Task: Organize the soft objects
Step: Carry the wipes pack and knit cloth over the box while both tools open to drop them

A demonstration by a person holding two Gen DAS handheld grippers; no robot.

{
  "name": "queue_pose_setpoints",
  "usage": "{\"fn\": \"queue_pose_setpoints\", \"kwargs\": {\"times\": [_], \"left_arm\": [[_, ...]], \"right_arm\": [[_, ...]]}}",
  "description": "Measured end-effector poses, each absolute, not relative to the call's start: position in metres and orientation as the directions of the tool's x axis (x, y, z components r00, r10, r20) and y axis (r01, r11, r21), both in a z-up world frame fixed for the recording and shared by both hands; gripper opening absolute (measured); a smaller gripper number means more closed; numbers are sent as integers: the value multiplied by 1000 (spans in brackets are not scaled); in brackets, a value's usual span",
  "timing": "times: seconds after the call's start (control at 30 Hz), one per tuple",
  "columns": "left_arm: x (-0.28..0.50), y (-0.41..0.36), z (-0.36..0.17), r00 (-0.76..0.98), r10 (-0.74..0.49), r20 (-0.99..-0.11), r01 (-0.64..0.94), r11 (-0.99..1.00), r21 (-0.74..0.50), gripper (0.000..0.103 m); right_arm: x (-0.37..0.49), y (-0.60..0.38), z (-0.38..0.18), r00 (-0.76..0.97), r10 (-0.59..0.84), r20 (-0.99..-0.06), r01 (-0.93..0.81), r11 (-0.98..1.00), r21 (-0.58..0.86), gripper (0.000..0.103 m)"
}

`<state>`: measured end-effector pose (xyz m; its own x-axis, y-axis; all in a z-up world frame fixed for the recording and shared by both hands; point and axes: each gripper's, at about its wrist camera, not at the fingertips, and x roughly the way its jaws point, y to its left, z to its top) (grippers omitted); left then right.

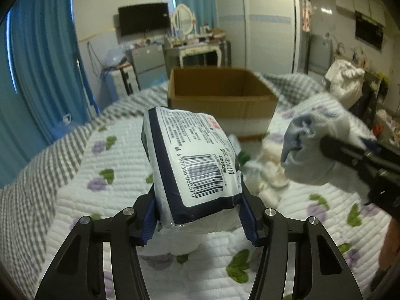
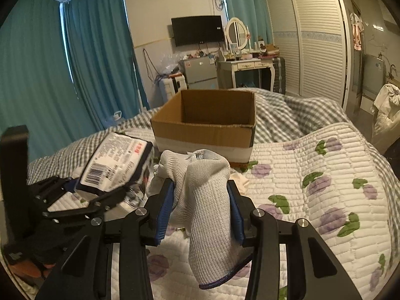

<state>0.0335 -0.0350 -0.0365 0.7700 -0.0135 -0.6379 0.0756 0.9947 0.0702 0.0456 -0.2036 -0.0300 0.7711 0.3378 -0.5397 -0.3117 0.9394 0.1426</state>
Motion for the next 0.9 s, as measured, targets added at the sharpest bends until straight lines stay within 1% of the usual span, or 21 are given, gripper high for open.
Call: {"fn": "queue_pose_setpoints", "kwargs": {"times": [0.23, 0.4, 0.5, 0.67, 0.73, 0.83, 0.9], "left_arm": [[38, -39, 19, 830, -40, -556, 91, 994, 65, 55], [70, -42, 47, 854, -65, -516, 110, 992, 57, 55], [101, -44, 56, 857, -80, -509, 122, 991, 51, 55], [162, -53, 52, 852, -80, -517, 138, 988, 75, 55], [184, -58, 44, 846, -69, -528, 145, 984, 104, 55], [216, -58, 24, 826, -70, -559, 147, 984, 95, 55], [233, -60, 8, 813, -56, -579, 146, 983, 110, 55]], "right_arm": [[50, -213, 8, 813, 340, -473, -325, 939, 116, 41], [86, -211, 47, 846, 328, -420, -339, 939, 49, 41], [115, -208, 68, 862, 322, -391, -343, 939, 17, 41], [184, -200, 74, 863, 299, -408, -320, 947, 16, 41], [210, -195, 66, 856, 291, -426, -317, 948, 11, 41], [249, -190, 43, 846, 281, -453, -312, 950, 8, 41], [273, -186, 28, 840, 272, -469, -305, 952, 6, 41]]}}
